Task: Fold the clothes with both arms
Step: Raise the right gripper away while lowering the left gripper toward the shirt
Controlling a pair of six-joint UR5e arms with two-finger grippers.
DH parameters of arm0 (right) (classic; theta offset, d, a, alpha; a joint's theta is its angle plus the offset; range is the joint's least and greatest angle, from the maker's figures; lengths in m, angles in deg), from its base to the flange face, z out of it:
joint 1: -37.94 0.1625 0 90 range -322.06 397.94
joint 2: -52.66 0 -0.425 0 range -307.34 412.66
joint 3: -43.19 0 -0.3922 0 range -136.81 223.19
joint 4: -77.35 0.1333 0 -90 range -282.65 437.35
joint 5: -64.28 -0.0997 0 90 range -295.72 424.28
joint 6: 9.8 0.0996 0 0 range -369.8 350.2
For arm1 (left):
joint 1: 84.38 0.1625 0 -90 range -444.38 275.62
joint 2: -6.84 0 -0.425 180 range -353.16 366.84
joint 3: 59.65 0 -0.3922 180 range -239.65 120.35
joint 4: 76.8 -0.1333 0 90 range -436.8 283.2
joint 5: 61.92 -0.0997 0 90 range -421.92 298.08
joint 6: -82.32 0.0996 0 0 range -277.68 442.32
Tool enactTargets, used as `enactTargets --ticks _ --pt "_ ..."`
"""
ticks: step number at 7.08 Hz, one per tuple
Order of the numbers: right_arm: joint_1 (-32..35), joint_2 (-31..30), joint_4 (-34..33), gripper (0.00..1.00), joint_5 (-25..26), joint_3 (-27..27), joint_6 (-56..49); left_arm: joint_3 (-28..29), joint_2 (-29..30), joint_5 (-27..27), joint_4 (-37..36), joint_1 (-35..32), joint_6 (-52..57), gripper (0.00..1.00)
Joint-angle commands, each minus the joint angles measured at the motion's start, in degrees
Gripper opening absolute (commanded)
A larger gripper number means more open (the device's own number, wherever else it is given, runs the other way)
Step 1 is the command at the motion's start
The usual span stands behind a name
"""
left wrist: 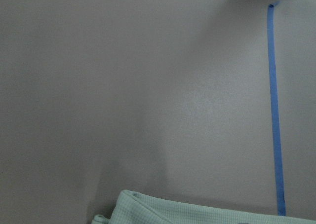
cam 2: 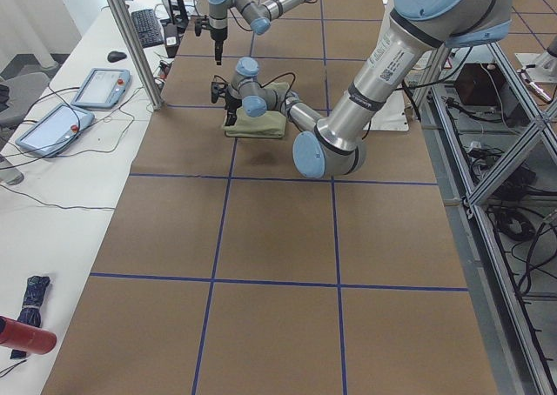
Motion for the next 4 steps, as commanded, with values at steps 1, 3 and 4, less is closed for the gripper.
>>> enactTargets --ticks 1,3,4 --pt "0.0 -0.1 0.0 1.00 0.1 0.0 0.0 1.4 0.8 -0.4 0.0 0.4 0.1 0.67" --pt "-0.1 -0.3 0.0 1.00 0.2 0.0 0.0 2.0 1.0 -0.8 0.0 0.9 0.1 0.66" --pt "-0.1 -0.4 0.0 1.00 0.2 0.0 -0.1 2.0 1.0 -0.8 0.1 1.0 0.1 0.57"
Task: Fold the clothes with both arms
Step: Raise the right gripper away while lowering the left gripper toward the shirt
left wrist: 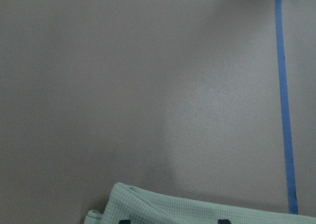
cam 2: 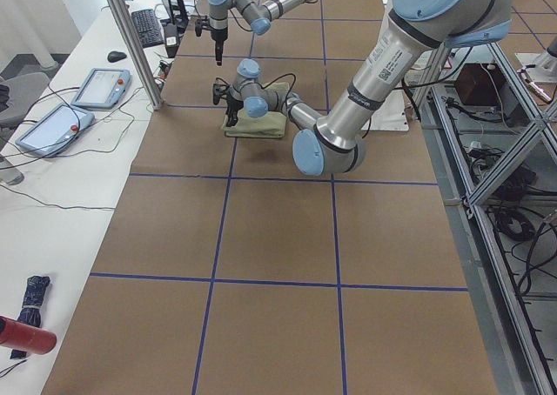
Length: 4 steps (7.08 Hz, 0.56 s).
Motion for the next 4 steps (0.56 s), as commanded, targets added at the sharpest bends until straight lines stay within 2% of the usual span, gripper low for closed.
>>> enactTargets --ticks 1,2,4 --pt "0.0 -0.1 0.0 1.00 0.1 0.0 -0.1 0.1 0.3 -0.2 0.0 0.2 0.1 0.37" --pt "0.0 -0.1 0.0 1.00 0.1 0.0 -0.1 0.1 0.2 -0.2 0.0 0.3 0.2 0.04" --pt "-0.1 -0.1 0.0 1.00 0.1 0.0 0.0 0.1 -0.1 -0.2 0.0 0.2 0.4 0.00"
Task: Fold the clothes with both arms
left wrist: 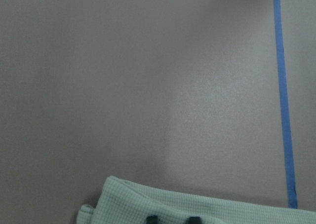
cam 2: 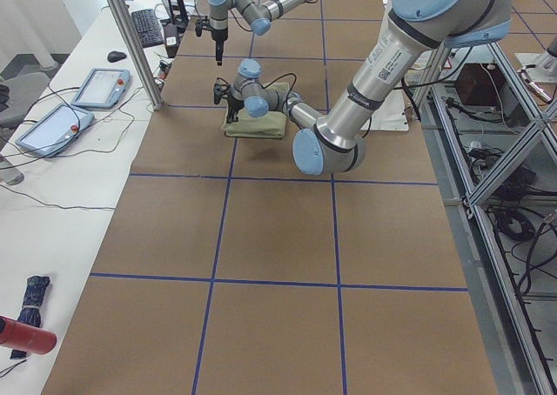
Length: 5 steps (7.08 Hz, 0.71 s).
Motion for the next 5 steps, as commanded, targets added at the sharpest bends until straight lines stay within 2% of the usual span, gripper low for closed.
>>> enactTargets --ticks 1,3,4,5 --pt "0.0 -0.1 0.0 1.00 0.0 0.0 0.0 0.0 -0.4 -0.1 -0.1 0.0 0.3 0.00" --pt "0.0 -0.1 0.0 1.00 0.0 0.0 0.0 -0.9 -1.0 0.2 -0.8 -0.6 5.1 0.00" --pt "0.0 0.0 0.0 1.00 0.0 0.0 0.0 -1.2 -0.9 0.4 -0.4 -1.0 5.1 0.68" --pt "0.0 0.0 0.0 1.00 0.0 0.0 0.0 -1.2 -0.8 0.3 0.3 -1.1 5.0 0.99"
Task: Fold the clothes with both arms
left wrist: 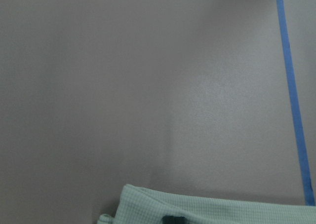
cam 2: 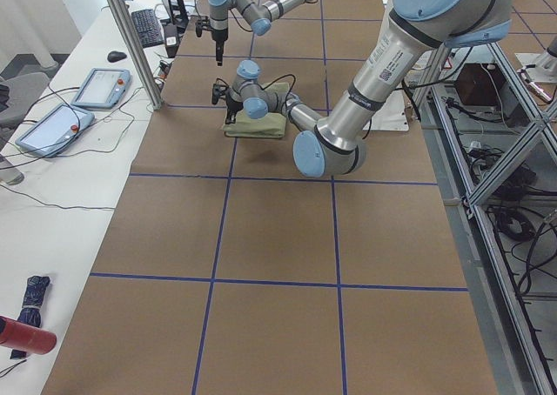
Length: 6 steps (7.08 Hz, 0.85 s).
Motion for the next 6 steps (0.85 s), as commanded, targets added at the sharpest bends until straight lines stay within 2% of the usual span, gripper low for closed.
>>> enactTargets --ticks 1,4,6 --pt "0.0 -0.1 0.0 1.00 0.0 0.0 0.0 -0.2 0.1 0.0 1.6 -0.8 -0.2 0.99" --pt "0.0 -0.2 0.0 1.00 0.0 0.0 0.1 -0.1 1.2 -0.1 -3.6 -1.0 -6.6 0.99" --pt "0.0 -0.4 0.0 1.00 0.0 0.3 0.1 0.3 3.6 -1.4 -9.4 -0.9 -6.8 0.99"
